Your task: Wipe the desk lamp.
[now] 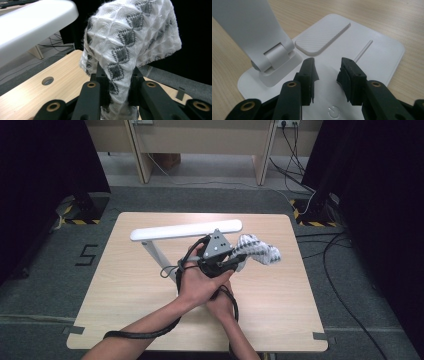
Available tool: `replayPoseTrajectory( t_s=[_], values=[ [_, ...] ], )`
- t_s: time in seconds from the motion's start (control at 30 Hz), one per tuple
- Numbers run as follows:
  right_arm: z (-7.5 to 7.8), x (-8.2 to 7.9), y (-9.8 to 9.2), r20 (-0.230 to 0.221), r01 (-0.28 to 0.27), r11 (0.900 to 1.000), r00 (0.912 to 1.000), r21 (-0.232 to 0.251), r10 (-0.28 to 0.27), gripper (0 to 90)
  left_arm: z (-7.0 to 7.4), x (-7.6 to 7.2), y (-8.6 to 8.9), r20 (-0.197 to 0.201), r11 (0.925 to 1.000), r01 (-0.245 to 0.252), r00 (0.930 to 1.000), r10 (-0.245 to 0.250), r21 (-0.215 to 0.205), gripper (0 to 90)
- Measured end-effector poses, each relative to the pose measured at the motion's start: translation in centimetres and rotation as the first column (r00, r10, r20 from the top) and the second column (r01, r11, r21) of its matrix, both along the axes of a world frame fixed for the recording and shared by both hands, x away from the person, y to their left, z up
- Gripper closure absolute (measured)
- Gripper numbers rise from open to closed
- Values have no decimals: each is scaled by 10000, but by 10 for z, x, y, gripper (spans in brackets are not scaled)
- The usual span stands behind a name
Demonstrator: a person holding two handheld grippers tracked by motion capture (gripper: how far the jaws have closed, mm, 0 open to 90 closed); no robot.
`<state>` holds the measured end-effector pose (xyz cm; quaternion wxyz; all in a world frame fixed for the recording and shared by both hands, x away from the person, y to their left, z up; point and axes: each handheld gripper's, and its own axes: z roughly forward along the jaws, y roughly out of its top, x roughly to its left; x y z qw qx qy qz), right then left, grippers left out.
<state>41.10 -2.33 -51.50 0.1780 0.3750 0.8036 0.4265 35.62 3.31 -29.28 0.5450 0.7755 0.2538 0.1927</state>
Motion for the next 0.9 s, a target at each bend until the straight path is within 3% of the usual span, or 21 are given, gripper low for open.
replayPoseTrajectory(
  t_s=[0.57, 0.9],
  values=[
    [0, 0, 0, -22, -12, 10000, 10000, -27, 12, 645, -10, 11, 4, -13, 9960, -888, 9960, 888, 116, 760],
    [0, 1, 1, 47, -44, 10000, 10000, 1, 44, 646, -7, 14, 10, 137, 9915, -1277, 9917, 1280, -246, 759]
  ],
)
